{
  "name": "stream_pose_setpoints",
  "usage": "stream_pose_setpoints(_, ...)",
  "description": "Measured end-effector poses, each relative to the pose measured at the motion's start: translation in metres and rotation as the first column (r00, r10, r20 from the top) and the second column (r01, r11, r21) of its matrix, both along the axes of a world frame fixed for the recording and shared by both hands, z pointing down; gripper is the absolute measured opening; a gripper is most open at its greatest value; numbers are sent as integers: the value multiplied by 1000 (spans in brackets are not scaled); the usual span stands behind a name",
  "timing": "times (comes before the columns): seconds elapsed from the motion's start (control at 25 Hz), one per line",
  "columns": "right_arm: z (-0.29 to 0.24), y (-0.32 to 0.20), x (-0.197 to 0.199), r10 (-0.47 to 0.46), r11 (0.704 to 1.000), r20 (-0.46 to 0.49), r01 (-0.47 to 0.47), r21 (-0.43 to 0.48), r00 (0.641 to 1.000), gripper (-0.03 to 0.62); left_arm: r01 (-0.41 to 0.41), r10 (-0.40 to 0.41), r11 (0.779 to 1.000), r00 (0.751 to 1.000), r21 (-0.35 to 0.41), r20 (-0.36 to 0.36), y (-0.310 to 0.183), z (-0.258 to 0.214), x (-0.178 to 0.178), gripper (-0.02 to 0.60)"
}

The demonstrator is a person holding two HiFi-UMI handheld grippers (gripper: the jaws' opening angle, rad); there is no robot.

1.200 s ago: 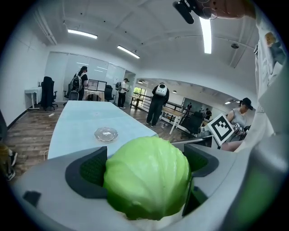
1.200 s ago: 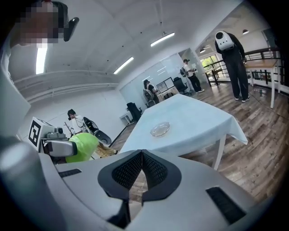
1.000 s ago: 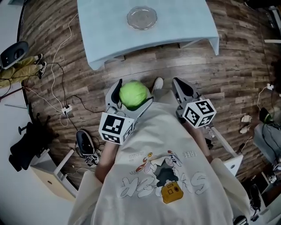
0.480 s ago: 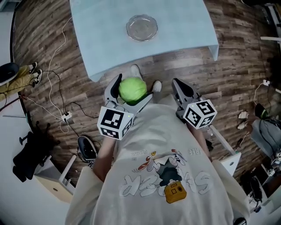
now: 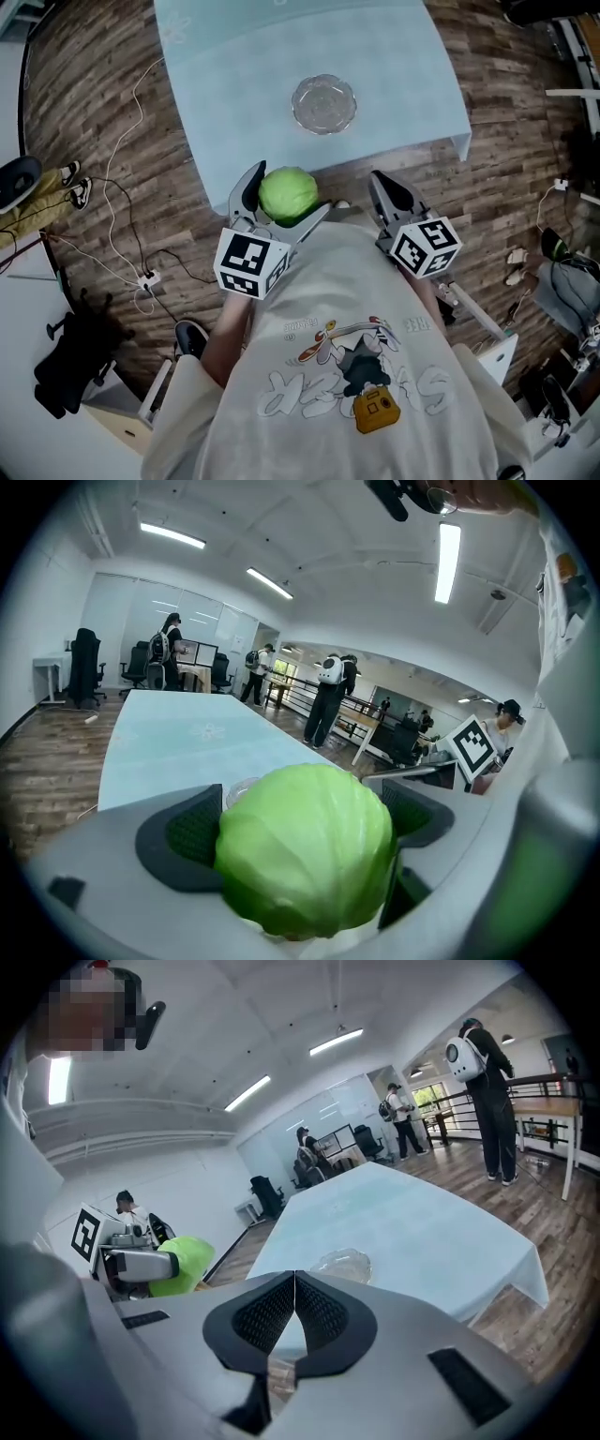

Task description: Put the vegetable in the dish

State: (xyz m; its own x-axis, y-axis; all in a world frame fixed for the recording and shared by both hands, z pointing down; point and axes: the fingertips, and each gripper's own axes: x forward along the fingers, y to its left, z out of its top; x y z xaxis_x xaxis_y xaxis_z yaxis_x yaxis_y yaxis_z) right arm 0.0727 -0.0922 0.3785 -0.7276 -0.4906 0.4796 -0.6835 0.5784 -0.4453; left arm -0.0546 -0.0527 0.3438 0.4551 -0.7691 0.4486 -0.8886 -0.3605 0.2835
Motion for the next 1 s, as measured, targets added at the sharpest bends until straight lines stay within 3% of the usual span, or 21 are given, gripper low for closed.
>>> stream_pose_setpoints(0.24,-3,-16,-11,73,997,1,-73,13,997,23,-82,82,997,997,17,-15,-28,1,-3,535)
stream_pose_setpoints(0.48,4,-8,-26,97,995,-46,-97,2,994,23,-146,145,989,989,-23,-35,-39,21,-19,535)
stream_pose_setpoints(0.64,4,-16,-13,139,990,-50,-139,-5,989,23,-169,168,984,985,-55,-28,-47,31,-19,535)
stream_pose_setpoints(0.8,4,-34,9,168,986,-37,-168,-19,985,23,-182,182,981,983,-68,-12,-63,34,3,535)
stream_pose_setpoints(1.0,4,-43,-7,152,988,-27,-152,-4,988,23,-185,186,980,983,-75,2,-78,49,2,535)
